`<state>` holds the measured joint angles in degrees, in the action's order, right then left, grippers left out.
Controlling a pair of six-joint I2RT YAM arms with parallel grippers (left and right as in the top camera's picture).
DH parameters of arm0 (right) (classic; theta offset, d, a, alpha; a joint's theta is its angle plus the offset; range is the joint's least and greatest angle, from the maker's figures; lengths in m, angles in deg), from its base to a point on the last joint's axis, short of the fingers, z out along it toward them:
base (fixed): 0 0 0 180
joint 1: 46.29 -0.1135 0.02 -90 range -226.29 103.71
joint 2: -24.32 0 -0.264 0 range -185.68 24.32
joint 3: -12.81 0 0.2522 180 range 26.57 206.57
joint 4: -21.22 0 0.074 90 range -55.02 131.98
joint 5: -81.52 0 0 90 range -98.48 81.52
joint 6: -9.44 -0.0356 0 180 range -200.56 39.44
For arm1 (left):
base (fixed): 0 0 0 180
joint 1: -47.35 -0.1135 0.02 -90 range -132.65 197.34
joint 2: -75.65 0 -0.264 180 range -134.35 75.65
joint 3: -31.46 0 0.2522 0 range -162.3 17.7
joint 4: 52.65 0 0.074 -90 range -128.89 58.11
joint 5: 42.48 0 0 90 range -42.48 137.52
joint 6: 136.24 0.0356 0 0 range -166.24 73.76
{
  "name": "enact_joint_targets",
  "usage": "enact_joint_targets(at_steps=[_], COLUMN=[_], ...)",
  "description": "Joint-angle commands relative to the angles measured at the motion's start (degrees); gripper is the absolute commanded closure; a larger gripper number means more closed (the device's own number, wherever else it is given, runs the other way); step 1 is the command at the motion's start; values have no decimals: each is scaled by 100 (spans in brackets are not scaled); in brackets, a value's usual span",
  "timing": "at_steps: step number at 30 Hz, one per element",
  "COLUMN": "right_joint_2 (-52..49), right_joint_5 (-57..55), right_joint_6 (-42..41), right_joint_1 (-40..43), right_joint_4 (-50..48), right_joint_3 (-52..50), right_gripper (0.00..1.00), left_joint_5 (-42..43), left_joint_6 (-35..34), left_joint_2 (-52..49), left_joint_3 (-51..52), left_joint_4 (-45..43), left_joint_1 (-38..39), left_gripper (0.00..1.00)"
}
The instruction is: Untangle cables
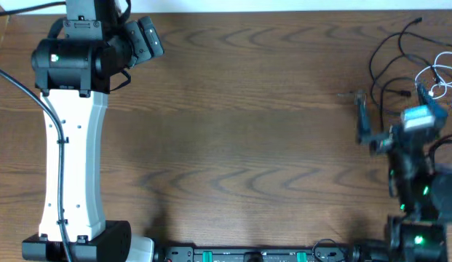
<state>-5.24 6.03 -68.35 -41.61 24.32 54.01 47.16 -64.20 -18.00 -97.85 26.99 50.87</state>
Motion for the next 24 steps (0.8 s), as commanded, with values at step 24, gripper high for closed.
enact_joint_targets(at_steps=[24], right_joint_2=[2870], right_joint_5=[-210], right_joint_6=[70], right_joint_1=[-227], right_joint_4=[1397], right_joint_3=[-2708], right_gripper=[1], left_joint_5=[-72], left_joint_6=[74], left_joint_2=[-66], left_joint_3=[-17], left_joint_4=[9], left_joint_1=[-15], left_gripper=[5])
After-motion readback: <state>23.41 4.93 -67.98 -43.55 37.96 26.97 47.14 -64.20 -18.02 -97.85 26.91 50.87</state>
